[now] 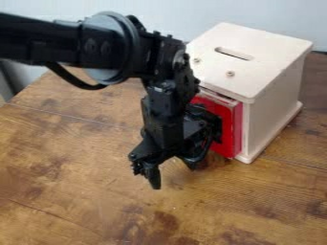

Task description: Open the drawer

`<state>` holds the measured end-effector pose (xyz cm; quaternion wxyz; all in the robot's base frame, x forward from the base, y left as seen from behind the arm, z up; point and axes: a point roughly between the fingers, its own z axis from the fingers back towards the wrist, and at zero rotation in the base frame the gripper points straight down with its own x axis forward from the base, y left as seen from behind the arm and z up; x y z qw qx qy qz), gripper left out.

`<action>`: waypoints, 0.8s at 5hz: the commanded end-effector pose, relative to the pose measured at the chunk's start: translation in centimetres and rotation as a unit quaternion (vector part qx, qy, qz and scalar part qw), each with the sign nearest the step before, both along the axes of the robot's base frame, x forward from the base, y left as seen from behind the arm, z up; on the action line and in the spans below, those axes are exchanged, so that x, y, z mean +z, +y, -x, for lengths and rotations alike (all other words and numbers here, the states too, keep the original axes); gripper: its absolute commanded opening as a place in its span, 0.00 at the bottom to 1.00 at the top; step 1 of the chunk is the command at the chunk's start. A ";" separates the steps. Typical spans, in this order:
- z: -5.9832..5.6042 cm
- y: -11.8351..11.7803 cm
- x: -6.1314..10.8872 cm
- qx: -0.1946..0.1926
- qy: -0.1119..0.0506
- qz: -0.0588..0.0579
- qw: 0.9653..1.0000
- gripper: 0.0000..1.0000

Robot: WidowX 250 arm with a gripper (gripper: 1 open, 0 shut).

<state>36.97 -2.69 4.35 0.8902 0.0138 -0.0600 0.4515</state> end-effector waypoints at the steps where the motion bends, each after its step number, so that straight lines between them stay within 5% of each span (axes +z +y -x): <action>1: -0.1 -2.7 3.1 -0.059 -0.030 -0.010 0.998 1.00; 2: -0.5 -2.5 3.7 -0.080 -0.021 -0.004 0.997 1.00; 3: -0.3 -3.4 3.9 -0.068 -0.018 0.005 0.998 0.00; 4: 0.1 -4.3 4.3 -0.057 -0.021 0.008 0.998 0.00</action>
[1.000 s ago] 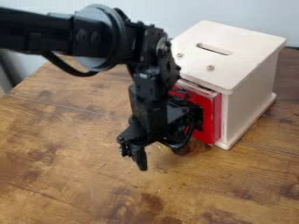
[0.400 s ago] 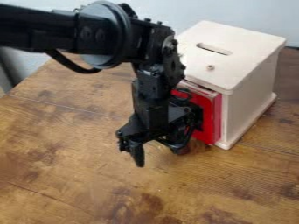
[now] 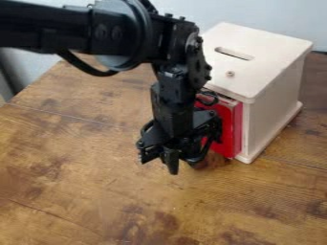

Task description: Open the drawer

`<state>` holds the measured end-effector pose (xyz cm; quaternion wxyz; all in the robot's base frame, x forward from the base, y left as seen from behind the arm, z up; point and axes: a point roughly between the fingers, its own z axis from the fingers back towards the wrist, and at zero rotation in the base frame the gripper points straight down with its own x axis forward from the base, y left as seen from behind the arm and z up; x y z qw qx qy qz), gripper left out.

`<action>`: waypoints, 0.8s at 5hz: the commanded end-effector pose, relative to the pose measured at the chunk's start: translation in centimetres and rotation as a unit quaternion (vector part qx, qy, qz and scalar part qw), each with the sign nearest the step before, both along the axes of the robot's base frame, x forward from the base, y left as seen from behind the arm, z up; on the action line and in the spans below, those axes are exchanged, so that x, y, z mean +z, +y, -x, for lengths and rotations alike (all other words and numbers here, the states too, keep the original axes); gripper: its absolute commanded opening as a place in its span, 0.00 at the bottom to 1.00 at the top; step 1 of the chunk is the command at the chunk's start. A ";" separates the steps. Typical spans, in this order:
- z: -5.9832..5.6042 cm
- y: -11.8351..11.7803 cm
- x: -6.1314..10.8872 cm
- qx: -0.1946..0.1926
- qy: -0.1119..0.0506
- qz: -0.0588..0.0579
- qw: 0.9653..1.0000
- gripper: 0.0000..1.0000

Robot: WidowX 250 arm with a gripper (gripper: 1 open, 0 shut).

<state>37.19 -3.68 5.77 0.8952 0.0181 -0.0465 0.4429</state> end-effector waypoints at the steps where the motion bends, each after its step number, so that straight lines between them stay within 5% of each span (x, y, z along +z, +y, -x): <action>1: 1.6 -2.5 3.0 -0.053 -0.036 0.003 0.998 0.00; 3: 3.3 -1.8 3.9 -0.039 -0.029 -0.007 0.999 0.00; 4: 3.5 -2.1 4.4 -0.019 -0.025 -0.001 1.000 0.00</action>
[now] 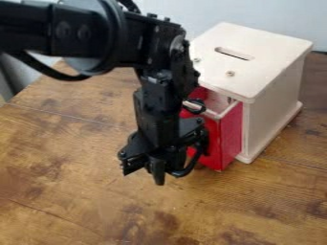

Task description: Open the drawer

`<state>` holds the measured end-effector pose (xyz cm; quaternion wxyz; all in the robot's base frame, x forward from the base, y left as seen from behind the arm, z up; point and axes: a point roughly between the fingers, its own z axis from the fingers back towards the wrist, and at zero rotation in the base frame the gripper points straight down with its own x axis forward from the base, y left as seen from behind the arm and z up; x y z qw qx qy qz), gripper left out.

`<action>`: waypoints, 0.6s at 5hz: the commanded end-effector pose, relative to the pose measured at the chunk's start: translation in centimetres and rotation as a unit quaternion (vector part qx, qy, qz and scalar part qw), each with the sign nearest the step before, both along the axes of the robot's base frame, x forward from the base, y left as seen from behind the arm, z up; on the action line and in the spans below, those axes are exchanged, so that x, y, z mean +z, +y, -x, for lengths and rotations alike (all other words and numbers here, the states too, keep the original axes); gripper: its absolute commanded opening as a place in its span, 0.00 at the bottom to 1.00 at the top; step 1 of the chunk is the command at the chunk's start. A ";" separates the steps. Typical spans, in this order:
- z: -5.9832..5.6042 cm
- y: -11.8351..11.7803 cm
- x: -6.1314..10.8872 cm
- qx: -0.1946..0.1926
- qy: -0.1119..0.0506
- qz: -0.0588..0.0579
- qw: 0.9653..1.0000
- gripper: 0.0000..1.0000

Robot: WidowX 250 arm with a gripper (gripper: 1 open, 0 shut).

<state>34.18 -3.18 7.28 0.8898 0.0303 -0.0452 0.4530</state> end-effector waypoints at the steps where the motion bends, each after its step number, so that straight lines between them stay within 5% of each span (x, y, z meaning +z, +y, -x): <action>1: 1.3 -2.6 3.2 -0.060 -0.026 0.017 0.998 0.00; 3: 2.9 -2.8 3.6 -0.111 -0.027 0.020 0.993 0.00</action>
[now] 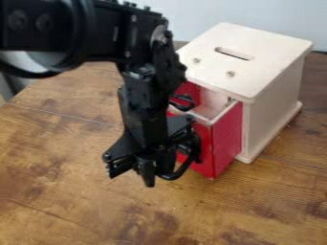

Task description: Open the drawer

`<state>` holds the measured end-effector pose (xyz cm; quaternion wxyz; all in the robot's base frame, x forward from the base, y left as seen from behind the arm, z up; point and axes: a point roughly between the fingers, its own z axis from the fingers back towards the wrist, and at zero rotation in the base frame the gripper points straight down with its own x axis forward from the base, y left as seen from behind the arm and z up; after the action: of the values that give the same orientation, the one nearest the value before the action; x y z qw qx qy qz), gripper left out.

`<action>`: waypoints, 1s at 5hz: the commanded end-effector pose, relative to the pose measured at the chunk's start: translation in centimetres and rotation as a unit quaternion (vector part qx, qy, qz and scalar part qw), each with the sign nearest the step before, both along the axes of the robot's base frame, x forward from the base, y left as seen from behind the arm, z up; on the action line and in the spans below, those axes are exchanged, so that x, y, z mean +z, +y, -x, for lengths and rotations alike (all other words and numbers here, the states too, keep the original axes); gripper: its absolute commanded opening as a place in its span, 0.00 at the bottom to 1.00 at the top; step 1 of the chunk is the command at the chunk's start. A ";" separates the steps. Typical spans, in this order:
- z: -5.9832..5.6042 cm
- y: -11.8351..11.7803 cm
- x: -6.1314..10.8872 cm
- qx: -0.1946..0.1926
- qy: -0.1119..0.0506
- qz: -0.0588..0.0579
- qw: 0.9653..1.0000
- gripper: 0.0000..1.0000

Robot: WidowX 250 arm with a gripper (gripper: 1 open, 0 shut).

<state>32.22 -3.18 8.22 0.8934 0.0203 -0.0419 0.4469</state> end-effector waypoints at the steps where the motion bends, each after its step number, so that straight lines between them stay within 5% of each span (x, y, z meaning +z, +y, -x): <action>1: 0.8 -3.1 3.0 -0.110 -0.030 0.009 0.993 0.00; 2: 0.6 -3.5 3.3 -0.119 -0.033 0.009 0.992 0.00; 5: -0.6 -1.6 0.9 -0.043 -0.032 -0.007 0.999 0.00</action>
<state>32.77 -3.00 7.78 0.8947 0.0230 -0.0524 0.4430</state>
